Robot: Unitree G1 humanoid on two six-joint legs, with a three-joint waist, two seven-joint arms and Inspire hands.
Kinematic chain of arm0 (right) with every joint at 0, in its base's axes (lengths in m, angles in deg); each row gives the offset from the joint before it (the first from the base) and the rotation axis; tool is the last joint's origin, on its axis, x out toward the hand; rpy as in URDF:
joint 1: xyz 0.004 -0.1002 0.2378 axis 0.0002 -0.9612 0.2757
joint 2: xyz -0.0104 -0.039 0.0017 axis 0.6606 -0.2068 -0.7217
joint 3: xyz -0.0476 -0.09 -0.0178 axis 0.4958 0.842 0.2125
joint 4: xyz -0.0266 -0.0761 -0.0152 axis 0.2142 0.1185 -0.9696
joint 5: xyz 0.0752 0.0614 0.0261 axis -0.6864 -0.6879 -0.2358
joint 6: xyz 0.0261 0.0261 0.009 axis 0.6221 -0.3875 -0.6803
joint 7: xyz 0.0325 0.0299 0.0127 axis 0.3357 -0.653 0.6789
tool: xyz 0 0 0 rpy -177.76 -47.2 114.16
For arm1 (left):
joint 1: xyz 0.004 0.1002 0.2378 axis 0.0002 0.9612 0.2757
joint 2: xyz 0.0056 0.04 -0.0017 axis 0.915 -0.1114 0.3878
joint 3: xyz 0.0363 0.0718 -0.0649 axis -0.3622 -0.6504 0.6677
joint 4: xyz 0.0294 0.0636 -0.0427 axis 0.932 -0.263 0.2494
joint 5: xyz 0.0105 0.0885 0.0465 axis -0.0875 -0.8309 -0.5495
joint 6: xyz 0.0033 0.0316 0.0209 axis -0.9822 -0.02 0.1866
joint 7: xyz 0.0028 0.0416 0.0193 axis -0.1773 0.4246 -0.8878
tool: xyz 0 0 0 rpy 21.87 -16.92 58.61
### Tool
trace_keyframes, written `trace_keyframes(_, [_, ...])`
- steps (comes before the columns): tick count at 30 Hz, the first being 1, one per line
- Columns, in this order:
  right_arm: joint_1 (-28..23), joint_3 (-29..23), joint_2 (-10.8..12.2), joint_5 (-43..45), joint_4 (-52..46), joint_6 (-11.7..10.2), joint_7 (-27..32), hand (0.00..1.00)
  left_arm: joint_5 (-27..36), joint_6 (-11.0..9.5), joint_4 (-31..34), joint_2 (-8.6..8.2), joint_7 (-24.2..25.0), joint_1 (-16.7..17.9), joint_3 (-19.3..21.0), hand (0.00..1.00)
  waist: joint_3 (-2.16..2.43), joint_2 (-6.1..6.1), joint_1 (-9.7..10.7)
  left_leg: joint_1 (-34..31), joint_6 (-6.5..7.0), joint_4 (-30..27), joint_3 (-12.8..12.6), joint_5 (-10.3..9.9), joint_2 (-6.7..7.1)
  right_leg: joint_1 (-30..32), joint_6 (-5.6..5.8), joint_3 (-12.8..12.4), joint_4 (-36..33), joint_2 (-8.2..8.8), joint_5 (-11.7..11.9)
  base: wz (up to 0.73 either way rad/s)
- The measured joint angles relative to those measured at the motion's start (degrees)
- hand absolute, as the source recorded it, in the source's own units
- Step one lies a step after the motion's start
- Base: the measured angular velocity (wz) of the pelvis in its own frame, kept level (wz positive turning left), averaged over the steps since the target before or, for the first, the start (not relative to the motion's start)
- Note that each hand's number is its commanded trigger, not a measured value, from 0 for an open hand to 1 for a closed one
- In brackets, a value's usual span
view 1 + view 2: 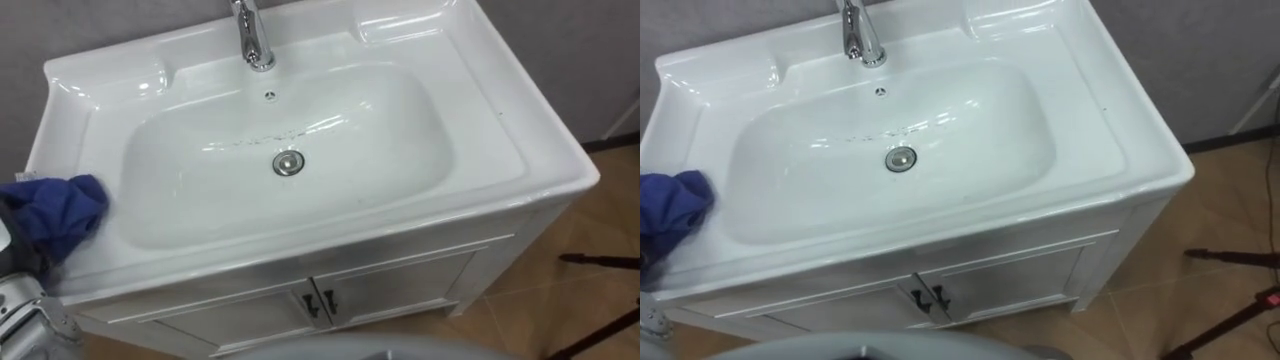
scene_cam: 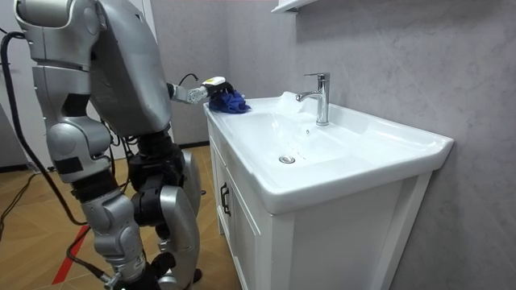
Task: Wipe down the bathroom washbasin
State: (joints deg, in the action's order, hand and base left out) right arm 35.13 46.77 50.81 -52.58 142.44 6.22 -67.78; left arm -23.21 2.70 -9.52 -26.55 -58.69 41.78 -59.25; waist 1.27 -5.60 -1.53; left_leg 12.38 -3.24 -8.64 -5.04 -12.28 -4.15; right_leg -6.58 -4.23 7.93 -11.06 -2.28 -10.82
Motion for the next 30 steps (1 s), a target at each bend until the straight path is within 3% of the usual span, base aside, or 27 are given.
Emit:
trace_keyframes(10, [0.64,0.05,0.07,-0.52,0.05,-0.07,-0.08,0.00,0.00,-0.09,0.68,-0.48,0.04,-1.17,0.03,0.00,-0.03,0.28,0.00,0.03,0.00,0.00,0.32,0.00,0.09,-0.28,0.12,0.05,0.14,0.02,-0.08,0.02])
trace_keyframes(11, [0.64,0.02,0.08,-0.70,0.03,-0.10,-0.10,0.00,-0.01,-0.09,0.93,-0.55,0.03,-1.20,0.08,0.04,-0.04,0.33,-0.01,-0.04,0.00,0.00,0.32,0.00,0.12,-0.25,0.15,0.01,0.19,0.02,-0.10,0.03])
trace_keyframes(12, [0.64,0.08,0.06,-1.38,0.04,-0.16,-0.12,0.00,0.03,-0.08,1.31,-0.65,-0.01,-1.19,0.11,0.58,-0.05,0.39,-0.12,-0.11,0.00,-0.01,0.32,0.00,0.14,-0.18,0.19,0.00,0.19,0.05,-0.12,0.00])
trace_keyframes(13, [0.64,0.13,0.06,-2.03,0.09,-0.17,-0.13,0.00,0.04,-0.09,1.56,-0.66,-0.06,-1.18,0.12,1.00,-0.07,0.43,-0.26,-0.12,0.01,-0.01,0.32,0.00,0.14,-0.17,0.20,-0.01,0.19,0.06,-0.13,0.00])
trace_keyframes(16, [0.52,0.57,0.15,-3.43,0.28,-0.55,-0.21,0.00,0.13,-0.11,4.83,-1.03,0.12,-0.76,0.32,1.00,-0.15,0.88,-0.38,-0.07,0.00,-0.03,0.40,-0.01,0.17,-0.19,0.21,0.22,0.29,0.11,-0.13,0.03])
trace_keyframes(17, [0.47,0.57,0.33,-4.40,0.30,-0.98,-0.22,0.00,0.09,-0.21,6.61,-1.17,0.13,-0.76,0.51,1.00,-0.37,1.01,-0.60,-0.22,0.00,-0.03,0.39,-0.01,0.16,-0.07,0.21,0.26,0.36,0.10,-0.13,0.04])
trace_keyframes(20, [0.60,0.56,0.44,-5.24,0.23,-2.70,-0.62,0.00,0.12,-0.79,9.60,-1.20,0.10,-0.75,0.81,1.00,-0.48,1.54,-0.69,-0.89,0.00,-0.04,0.44,-0.01,0.14,0.53,0.20,0.26,0.40,0.07,-0.12,0.00])
trace_keyframes(23, [0.58,0.55,0.44,-6.03,0.20,-3.36,-0.83,0.00,0.02,-1.82,10.60,-1.19,0.10,-0.75,0.77,1.00,-0.58,1.33,-0.93,-1.05,0.01,-0.03,0.54,-0.02,0.18,0.68,0.22,0.24,0.55,0.10,-0.10,-0.03])
trace_keyframes(30, [0.12,0.90,0.43,-6.66,0.19,-3.84,-1.27,0.00,0.51,-1.93,10.28,-1.43,0.12,-0.10,-1.60,1.00,-0.89,0.40,-0.43,-1.18,0.01,0.10,0.56,-0.01,0.26,0.51,0.19,0.65,1.07,0.16,-0.04,-0.01])
